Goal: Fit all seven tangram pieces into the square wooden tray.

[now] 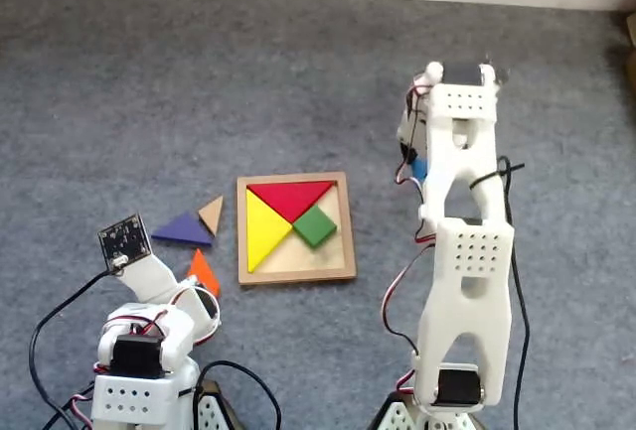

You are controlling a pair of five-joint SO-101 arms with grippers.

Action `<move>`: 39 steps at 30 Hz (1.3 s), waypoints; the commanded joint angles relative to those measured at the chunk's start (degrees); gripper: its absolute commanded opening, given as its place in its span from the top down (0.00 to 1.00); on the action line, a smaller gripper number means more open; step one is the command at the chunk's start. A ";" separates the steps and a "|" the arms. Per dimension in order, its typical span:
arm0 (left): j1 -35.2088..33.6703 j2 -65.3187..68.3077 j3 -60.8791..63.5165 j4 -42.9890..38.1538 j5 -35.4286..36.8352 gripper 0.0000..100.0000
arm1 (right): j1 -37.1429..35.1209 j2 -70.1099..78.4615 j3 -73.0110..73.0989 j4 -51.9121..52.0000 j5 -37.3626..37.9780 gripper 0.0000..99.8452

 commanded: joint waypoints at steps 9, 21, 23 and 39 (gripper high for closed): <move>1.10 -3.03 1.27 2.02 -0.09 0.99 | -0.66 -8.22 -5.67 1.89 21.19 0.99; 1.10 -3.03 1.27 2.02 -0.09 0.99 | -15.25 -35.47 30.55 1.54 33.49 0.99; 1.10 -3.03 1.27 2.02 -0.09 0.99 | -18.33 -38.20 35.56 1.54 37.19 0.99; 1.10 -3.03 1.27 2.02 -0.09 0.99 | -29.67 -28.00 41.98 -9.63 43.52 0.99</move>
